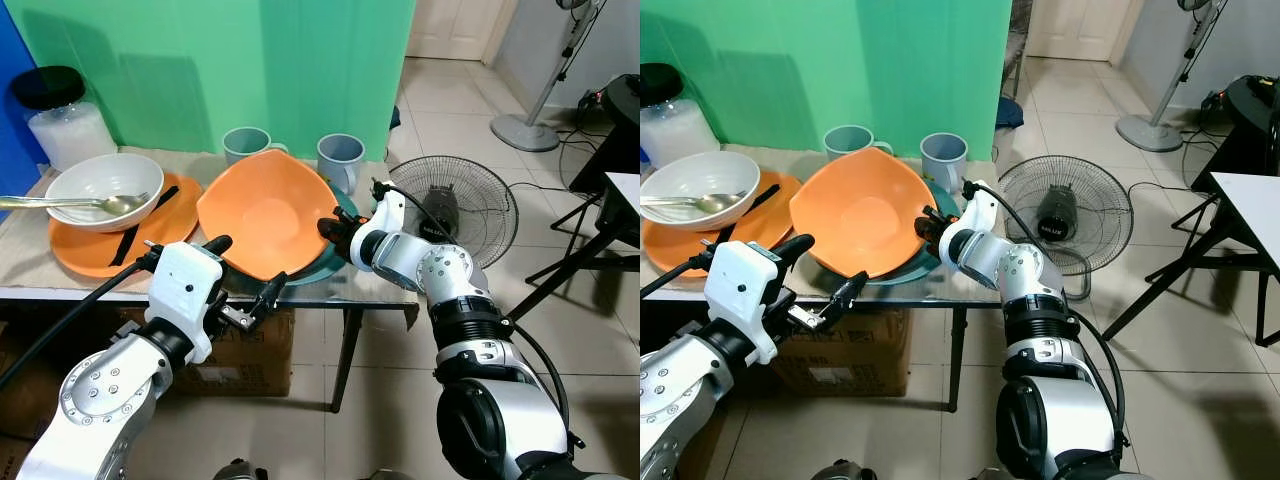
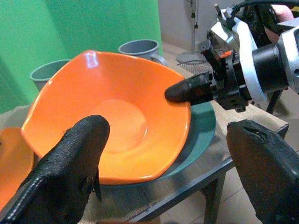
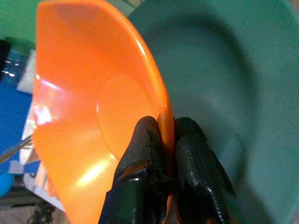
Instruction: Setting the table
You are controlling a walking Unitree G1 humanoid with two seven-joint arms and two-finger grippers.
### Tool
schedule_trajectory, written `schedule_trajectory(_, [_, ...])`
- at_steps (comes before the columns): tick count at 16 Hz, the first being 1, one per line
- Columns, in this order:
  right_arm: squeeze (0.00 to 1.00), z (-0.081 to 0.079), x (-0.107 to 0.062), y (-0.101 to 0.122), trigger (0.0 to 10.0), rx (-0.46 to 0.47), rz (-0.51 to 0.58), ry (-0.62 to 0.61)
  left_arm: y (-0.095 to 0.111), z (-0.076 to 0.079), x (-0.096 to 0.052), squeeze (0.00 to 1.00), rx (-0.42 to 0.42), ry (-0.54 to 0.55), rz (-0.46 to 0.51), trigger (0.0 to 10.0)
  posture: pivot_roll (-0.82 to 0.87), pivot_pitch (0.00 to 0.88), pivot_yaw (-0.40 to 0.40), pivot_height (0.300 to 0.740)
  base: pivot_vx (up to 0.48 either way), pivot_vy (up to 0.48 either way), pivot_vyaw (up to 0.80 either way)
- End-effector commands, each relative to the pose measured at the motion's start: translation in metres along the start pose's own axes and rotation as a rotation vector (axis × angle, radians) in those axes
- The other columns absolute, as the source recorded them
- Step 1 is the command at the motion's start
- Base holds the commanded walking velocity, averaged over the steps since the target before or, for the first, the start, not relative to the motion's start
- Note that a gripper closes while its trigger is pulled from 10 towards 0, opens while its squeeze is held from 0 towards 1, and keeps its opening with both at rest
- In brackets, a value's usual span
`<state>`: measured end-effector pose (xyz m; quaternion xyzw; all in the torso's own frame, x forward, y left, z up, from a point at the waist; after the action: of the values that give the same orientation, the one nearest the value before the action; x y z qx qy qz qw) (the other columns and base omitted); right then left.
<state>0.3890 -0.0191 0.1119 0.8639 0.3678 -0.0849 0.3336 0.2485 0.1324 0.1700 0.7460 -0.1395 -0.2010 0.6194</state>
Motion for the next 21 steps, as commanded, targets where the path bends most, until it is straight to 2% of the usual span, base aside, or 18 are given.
schedule_trajectory(1, [0.0, -0.039, 0.014, -0.032, 0.0, 0.039, -0.076, 0.099, 0.003, 0.003, -0.001, 0.0, 0.014, -0.005, 0.008, 10.0, -0.03, 0.038, -0.033, 0.74, 0.0, 0.0, 0.0])
schedule_trajectory(6, [0.0, -0.043, 0.003, -0.013, 0.0, 0.077, -0.034, 0.142, 0.004, 0.002, 0.0, 0.0, 0.017, 0.002, 0.012, 10.0, -0.03, 0.036, -0.031, 0.74, 0.0, 0.0, 0.0])
schedule_trajectory(9, [0.0, -0.052, -0.015, 0.015, 0.0, 0.098, 0.039, 0.217, 0.004, 0.003, 0.0, 0.0, 0.014, -0.001, 0.017, 10.0, -0.04, 0.034, -0.021, 0.74, 0.0, 0.0, 0.0])
schedule_trajectory(12, [0.0, -0.054, -0.033, 0.042, 0.0, 0.112, 0.115, 0.25, 0.006, 0.004, 0.002, 0.0, 0.014, -0.013, 0.023, 10.0, -0.04, 0.034, -0.009, 0.74, 0.0, 0.0, 0.0])
schedule_trajectory(15, [0.0, -0.046, -0.05, 0.063, 0.0, 0.084, 0.204, 0.228, 0.013, 0.005, 0.004, 0.0, 0.01, -0.017, 0.049, 10.0, -0.04, 0.032, -0.005, 0.74, 0.0, 0.0, 0.0])
schedule_trajectory(16, [0.0, -0.034, -0.07, 0.083, 4.0, 0.142, 0.294, 0.221, 0.015, 0.007, 0.005, 0.0, -0.004, -0.015, 0.061, 10.0, -0.05, 0.033, -0.003, 0.74, 0.0, 0.0, 0.0])
schedule_trajectory(17, [0.0, -0.025, -0.082, 0.091, 10.0, 0.165, 0.33, 0.22, 0.014, 0.008, 0.005, 0.0, -0.008, -0.016, 0.06, 10.0, -0.05, 0.033, 0.002, 0.74, 0.0, 0.0, 0.0])
schedule_trajectory(19, [0.0, -0.017, -0.104, 0.102, 10.0, 0.098, 0.398, 0.204, 0.013, 0.012, 0.006, 0.0, -0.015, -0.019, 0.06, 10.0, -0.06, 0.038, 0.02, 0.74, 0.0, 0.0, 0.0])
schedule_trajectory(20, [0.0, -0.009, -0.114, 0.108, 10.0, 0.052, 0.446, 0.157, 0.013, 0.014, 0.008, 0.0, -0.023, -0.021, 0.059, 10.0, -0.07, 0.038, 0.027, 0.74, 0.0, 0.0, 0.0])
schedule_trajectory(21, [0.0, 0.005, -0.125, 0.114, 10.0, 0.053, 0.496, 0.084, 0.015, 0.014, 0.011, 0.0, -0.029, -0.013, 0.072, 10.0, -0.08, 0.042, 0.037, 0.74, 0.0, 0.0, -0.8])
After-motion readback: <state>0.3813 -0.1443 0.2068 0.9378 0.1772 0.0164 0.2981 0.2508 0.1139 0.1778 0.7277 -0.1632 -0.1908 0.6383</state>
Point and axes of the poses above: a point about 5 cm out from each wrist's last joint towards the gripper, its own x axis pointing out of the wrist towards the gripper, its own y axis along the axis of the wrist's last joint, z = x × y, the point moved 5 cm from there along x, pointing out of the wrist towards the gripper, and after that the axes turned 2 degrees about -x, right-handed, at the moved point
